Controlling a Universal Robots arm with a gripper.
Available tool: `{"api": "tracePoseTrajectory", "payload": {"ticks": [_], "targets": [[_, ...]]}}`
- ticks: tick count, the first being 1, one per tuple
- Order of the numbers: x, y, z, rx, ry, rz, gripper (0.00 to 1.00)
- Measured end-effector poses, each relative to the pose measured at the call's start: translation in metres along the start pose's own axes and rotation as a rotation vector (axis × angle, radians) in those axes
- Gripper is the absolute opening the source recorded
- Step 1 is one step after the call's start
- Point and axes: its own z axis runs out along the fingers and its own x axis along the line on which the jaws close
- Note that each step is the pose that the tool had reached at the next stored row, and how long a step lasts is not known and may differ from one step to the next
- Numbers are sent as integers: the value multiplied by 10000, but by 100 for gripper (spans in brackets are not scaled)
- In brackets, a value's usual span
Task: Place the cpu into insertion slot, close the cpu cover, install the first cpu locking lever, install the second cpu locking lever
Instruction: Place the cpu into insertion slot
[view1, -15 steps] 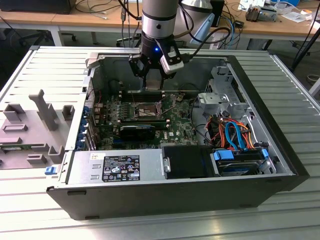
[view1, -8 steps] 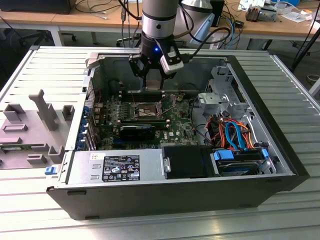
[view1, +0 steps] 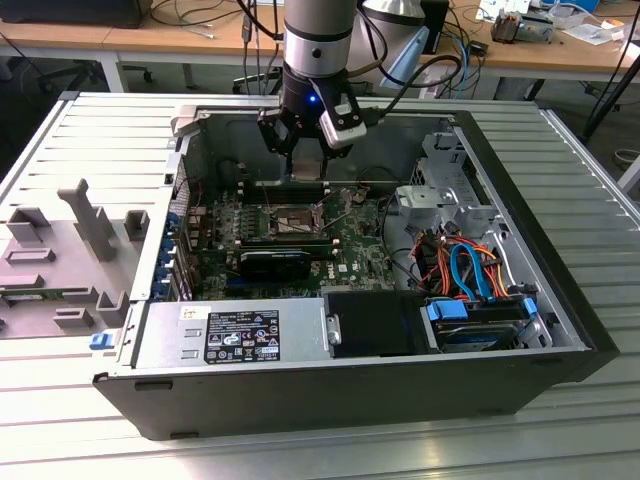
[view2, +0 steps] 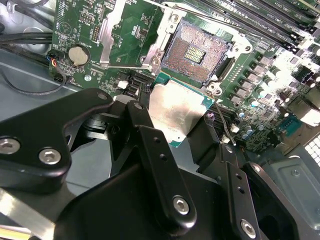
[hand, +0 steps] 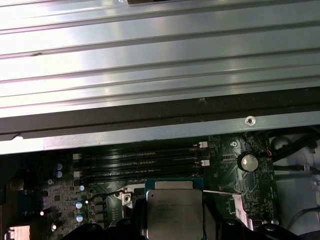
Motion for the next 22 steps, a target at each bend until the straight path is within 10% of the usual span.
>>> {"api": "tracePoseTrajectory", "payload": {"ticks": [22], "targets": [[0,0,2,-5,-25,270,55]]}}
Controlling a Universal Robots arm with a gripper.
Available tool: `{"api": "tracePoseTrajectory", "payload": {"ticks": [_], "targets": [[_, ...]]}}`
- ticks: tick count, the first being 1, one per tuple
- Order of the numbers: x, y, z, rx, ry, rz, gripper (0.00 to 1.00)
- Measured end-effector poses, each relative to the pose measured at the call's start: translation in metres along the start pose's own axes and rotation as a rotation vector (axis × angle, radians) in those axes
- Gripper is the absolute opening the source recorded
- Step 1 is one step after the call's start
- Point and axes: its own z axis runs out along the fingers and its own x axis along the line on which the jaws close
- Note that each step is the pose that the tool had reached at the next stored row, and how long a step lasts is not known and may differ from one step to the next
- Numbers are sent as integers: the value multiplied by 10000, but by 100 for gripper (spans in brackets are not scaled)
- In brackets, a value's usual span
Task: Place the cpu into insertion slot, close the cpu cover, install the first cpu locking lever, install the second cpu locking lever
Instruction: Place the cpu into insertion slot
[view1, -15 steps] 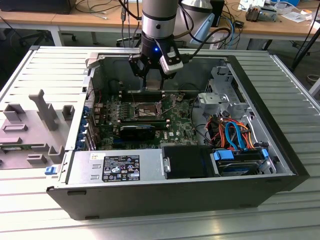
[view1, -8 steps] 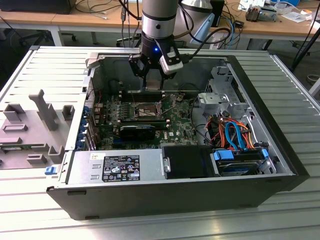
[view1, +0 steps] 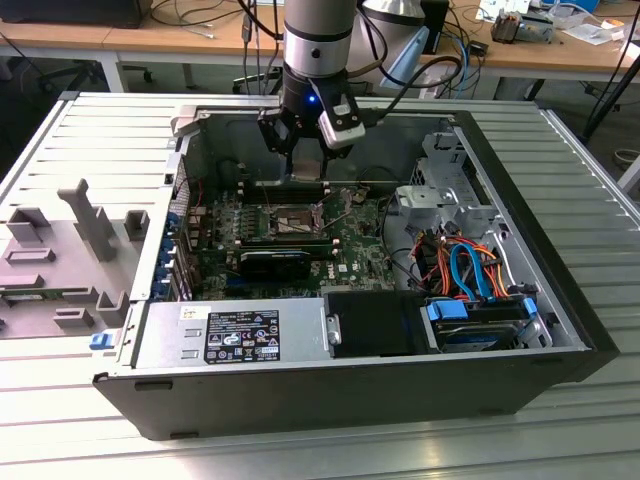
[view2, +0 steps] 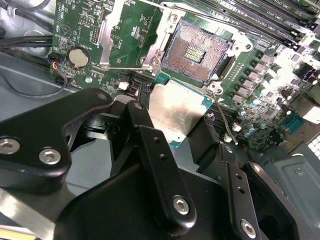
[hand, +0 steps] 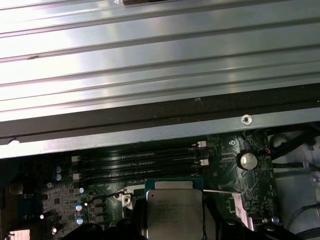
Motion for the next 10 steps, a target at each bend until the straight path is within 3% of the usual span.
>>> {"api": "tracePoseTrajectory", "payload": {"ticks": [10], "targets": [[0,0,1,43,-36,330,55]]}}
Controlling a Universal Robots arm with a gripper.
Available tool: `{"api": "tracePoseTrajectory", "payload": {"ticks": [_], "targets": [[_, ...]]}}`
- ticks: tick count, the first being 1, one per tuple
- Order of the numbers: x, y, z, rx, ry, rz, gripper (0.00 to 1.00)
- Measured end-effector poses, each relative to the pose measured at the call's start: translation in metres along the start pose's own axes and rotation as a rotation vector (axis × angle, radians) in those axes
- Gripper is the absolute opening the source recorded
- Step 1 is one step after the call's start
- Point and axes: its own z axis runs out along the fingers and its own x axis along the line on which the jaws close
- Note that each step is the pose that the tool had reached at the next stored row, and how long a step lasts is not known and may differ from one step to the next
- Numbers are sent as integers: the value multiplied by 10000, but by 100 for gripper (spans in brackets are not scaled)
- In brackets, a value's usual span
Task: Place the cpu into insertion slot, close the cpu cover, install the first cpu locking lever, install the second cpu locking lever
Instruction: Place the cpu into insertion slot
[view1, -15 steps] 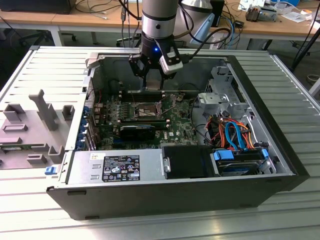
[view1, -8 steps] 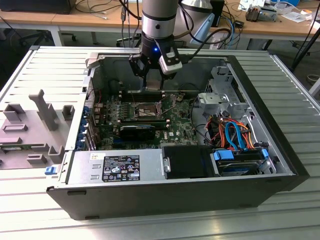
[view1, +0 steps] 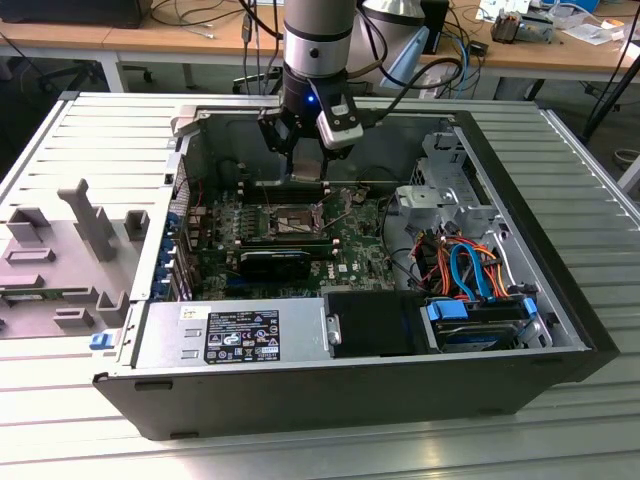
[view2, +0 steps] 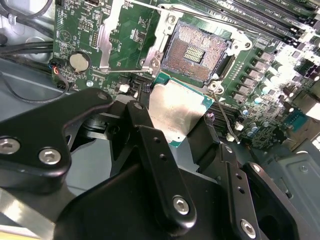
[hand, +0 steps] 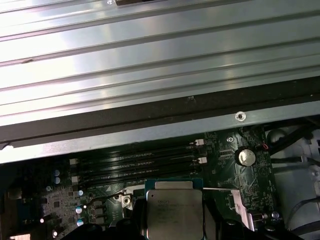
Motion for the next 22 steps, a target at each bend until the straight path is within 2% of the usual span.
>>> {"api": "tracePoseTrajectory", "payload": {"ticks": [22], "targets": [[0,0,1,49,-37,336,55]]}}
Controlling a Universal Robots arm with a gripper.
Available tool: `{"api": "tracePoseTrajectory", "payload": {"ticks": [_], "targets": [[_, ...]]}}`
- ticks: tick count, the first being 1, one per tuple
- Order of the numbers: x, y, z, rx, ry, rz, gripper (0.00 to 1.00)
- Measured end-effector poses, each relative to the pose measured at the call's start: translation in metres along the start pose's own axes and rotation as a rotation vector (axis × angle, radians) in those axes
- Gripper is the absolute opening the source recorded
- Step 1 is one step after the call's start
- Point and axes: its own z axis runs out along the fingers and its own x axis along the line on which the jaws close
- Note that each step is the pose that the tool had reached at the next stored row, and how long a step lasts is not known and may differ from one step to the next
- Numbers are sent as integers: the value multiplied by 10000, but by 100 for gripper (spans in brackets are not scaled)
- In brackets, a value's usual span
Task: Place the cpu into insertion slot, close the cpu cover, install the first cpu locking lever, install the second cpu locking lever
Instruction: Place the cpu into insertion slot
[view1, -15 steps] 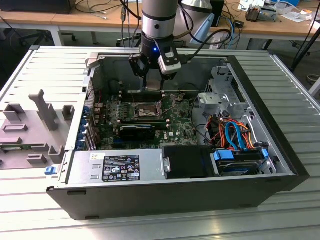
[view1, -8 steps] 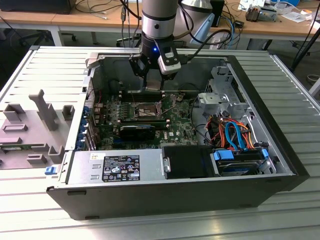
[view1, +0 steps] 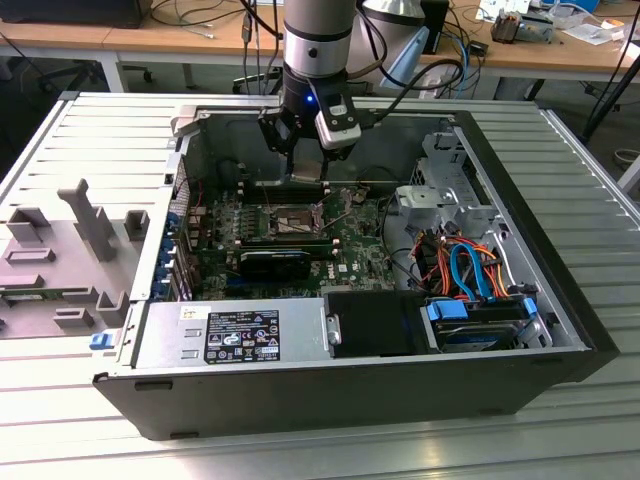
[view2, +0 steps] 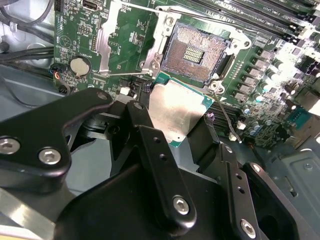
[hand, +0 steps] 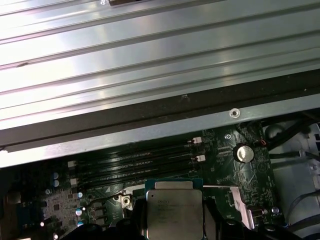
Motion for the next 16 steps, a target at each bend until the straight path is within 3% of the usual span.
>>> {"api": "tracePoseTrajectory", "payload": {"ticks": [16], "targets": [[0,0,1,26,-20,180,55]]}}
